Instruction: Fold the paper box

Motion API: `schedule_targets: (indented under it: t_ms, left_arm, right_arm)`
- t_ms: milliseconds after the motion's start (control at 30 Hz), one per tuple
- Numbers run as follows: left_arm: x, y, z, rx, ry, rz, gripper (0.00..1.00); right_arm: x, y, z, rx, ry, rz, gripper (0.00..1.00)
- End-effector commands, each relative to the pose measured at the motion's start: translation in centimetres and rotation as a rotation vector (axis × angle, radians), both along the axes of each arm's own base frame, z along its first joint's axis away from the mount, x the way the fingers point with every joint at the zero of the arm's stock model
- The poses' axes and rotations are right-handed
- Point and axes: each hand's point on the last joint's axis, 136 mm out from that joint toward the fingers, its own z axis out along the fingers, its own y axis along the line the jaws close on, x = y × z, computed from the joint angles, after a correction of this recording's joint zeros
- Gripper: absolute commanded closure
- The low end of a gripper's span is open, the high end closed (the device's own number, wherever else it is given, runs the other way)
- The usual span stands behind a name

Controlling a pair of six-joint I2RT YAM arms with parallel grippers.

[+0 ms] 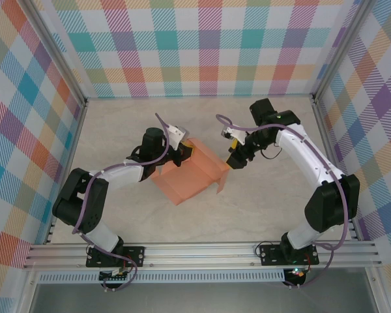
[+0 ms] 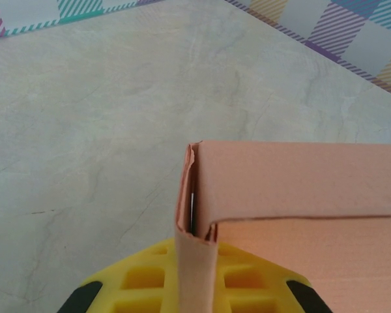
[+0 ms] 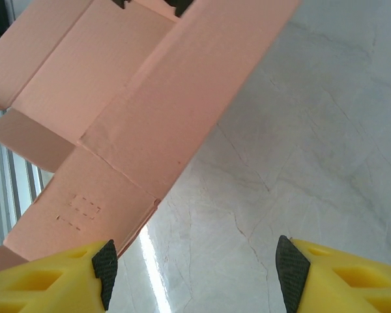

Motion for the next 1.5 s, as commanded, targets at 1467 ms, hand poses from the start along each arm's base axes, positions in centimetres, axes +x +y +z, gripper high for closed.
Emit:
schedule_targets:
  t_ms: [1467]
  left_arm:
    - [-2.4,-3.4,0.2,0.034,-0.013,-0.198,1.00]
  right_arm:
    - [-3.1,2.9,-2.2,-0.127,-0.253,0.356,0.28]
